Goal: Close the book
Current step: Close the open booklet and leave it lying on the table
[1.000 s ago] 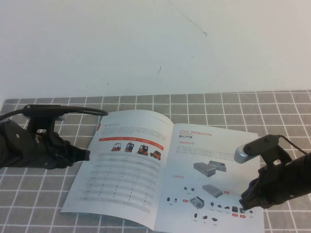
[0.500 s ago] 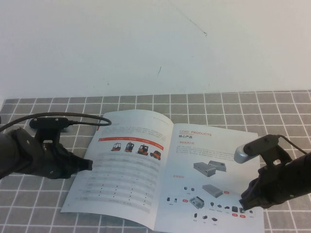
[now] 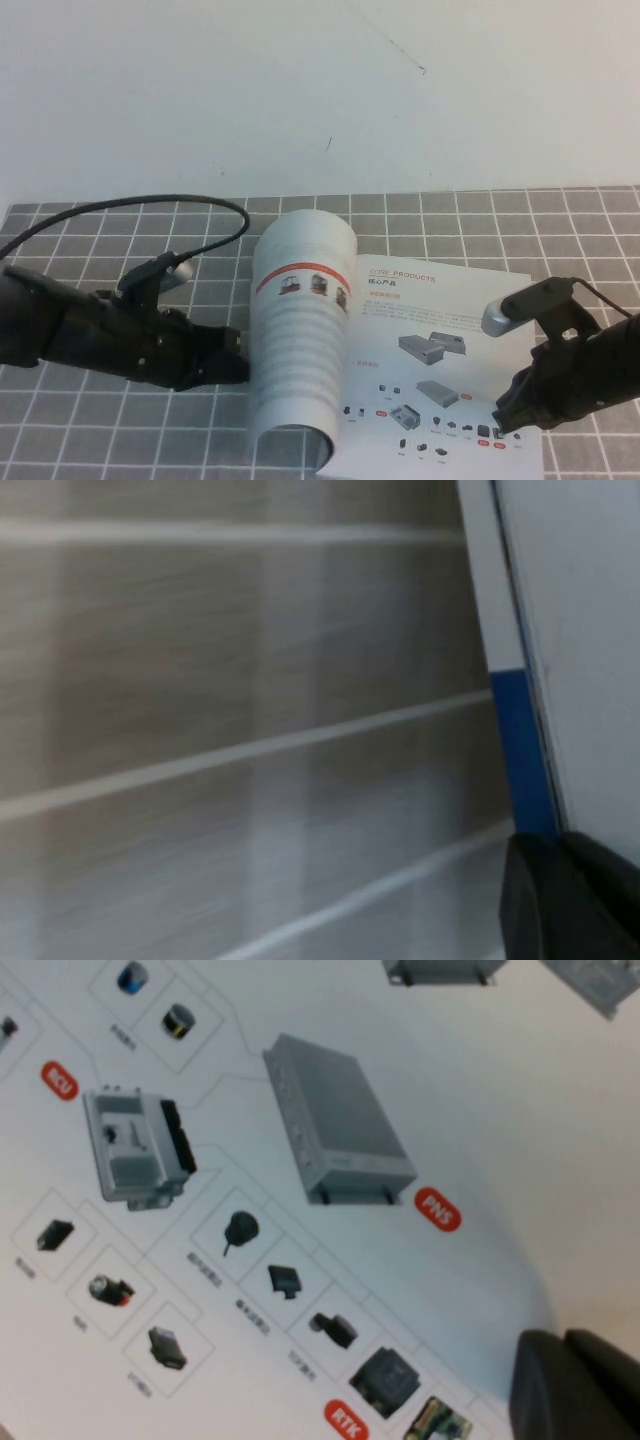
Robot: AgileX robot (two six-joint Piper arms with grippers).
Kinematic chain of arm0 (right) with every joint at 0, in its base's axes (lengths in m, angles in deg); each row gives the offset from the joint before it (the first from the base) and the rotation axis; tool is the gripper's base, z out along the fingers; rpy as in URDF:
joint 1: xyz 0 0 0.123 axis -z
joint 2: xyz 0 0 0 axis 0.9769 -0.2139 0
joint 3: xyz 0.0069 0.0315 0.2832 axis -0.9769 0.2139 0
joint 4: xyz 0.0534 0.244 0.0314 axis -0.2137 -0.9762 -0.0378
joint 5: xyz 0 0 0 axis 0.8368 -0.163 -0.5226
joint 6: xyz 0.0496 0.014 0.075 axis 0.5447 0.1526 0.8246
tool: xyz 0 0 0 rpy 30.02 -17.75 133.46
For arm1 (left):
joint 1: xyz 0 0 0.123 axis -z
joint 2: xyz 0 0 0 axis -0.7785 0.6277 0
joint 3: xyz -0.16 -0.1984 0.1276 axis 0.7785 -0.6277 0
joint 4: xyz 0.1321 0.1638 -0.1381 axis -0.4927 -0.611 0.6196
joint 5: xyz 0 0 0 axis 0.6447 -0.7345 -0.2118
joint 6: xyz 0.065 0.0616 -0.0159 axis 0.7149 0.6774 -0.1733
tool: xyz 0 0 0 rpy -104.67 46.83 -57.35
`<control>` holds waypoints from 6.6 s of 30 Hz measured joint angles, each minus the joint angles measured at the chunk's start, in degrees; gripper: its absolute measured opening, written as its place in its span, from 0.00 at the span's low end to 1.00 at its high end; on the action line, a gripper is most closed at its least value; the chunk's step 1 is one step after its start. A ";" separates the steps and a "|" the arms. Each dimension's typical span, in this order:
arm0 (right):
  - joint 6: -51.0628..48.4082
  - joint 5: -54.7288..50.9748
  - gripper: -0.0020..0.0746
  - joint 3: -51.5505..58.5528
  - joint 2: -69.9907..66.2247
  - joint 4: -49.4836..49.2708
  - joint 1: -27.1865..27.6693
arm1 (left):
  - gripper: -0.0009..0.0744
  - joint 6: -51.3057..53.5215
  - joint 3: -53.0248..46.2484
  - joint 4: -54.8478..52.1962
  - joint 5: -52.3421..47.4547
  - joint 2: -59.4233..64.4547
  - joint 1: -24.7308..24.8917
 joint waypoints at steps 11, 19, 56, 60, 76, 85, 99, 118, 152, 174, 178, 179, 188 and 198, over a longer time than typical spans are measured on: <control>-0.12 0.00 0.02 0.00 -0.05 -2.48 0.00 | 0.01 20.29 0.00 24.71 -26.89 0.00 0.10; 1.58 0.33 0.02 0.00 5.04 1.51 2.15 | 0.01 21.09 0.00 23.67 -27.42 -1.05 -0.66; 28.78 -16.89 0.02 5.56 73.36 43.84 20.37 | 0.01 24.78 -23.62 -6.02 22.58 -70.35 -9.64; 27.24 -14.82 0.02 11.28 80.18 42.14 20.37 | 0.01 36.69 -27.02 0.91 24.24 -75.63 -4.74; 16.58 -15.64 0.02 24.29 90.29 24.32 20.37 | 0.01 56.48 -31.83 25.19 24.78 -79.28 -1.64; 16.35 -17.26 0.02 24.29 90.31 24.06 19.90 | 0.01 56.73 -31.83 26.01 24.52 -79.28 -1.64; 16.35 -17.36 0.02 24.29 90.41 24.06 19.90 | 0.01 56.66 -32.20 26.01 23.75 -79.76 -1.53; 16.35 -17.36 0.02 24.29 90.51 23.93 19.90 | 0.01 59.56 -51.98 27.41 35.98 -104.76 -1.53; 16.35 -17.58 0.02 24.29 90.70 23.93 19.90 | 0.01 -48.32 -51.56 -59.95 16.66 -105.10 -5.70; 16.35 -17.58 0.02 24.29 90.70 23.93 19.90 | 0.01 -49.30 -51.56 -60.57 16.66 -105.10 -0.34; 16.35 -17.58 0.02 24.29 90.70 23.93 19.90 | 0.01 -49.30 -51.56 -60.57 16.66 -105.10 -0.34; 16.35 -17.58 0.02 24.29 90.70 23.93 19.90 | 0.01 -49.30 -51.56 -60.57 16.66 -105.10 -0.34; 16.35 -17.58 0.02 24.29 90.70 23.93 19.90 | 0.01 -49.30 -51.56 -60.57 16.66 -105.10 -0.34; 16.22 -16.84 0.02 26.00 90.95 23.54 19.90 | 0.01 -49.18 -51.56 -60.57 16.66 -105.10 -0.34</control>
